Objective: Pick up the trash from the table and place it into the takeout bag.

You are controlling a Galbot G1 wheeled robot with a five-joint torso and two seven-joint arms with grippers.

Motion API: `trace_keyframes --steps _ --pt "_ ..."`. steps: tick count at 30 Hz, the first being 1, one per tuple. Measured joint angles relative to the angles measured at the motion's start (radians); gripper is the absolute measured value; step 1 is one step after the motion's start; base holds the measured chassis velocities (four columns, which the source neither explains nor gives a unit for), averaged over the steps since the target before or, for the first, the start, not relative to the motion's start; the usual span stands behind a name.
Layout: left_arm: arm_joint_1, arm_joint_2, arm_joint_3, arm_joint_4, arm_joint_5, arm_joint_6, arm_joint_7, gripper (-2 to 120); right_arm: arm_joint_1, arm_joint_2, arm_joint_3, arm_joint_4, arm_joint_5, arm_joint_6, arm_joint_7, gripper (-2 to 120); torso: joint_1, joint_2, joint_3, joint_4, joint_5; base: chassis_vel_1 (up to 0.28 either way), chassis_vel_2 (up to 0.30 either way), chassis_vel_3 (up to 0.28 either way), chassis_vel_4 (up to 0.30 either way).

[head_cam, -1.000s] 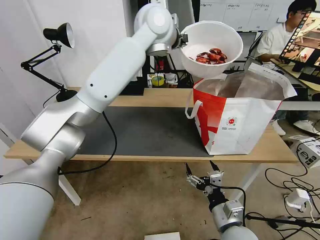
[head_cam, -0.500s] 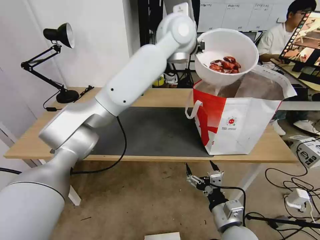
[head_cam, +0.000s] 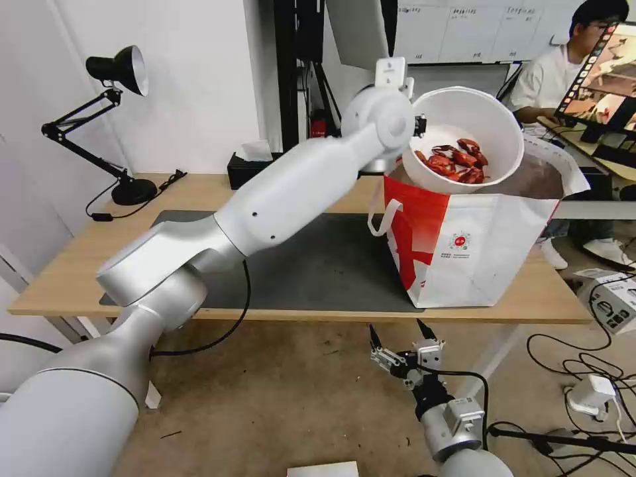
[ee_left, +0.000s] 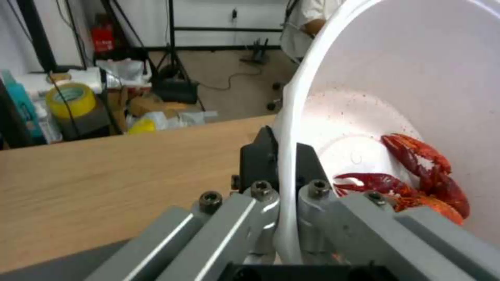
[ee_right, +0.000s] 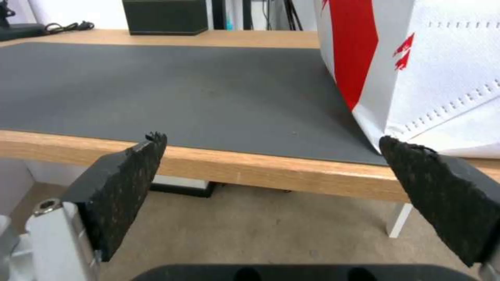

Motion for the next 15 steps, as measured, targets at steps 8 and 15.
trace_keyframes --steps 8,15 --pt "0.001 0.025 0.043 -0.035 0.021 -0.013 0.017 0 0.000 0.000 0.000 0.000 0.000 0.000 0.000 100 0.000 0.000 0.000 0.0000 0.0000 0.000 0.000 0.000 0.000" --pt "0.011 0.034 0.051 -0.053 0.027 -0.021 0.020 0 0.000 0.000 0.000 0.000 0.000 0.000 0.000 100 0.000 0.000 0.000 -0.0001 0.0000 0.000 0.000 0.000 0.000"
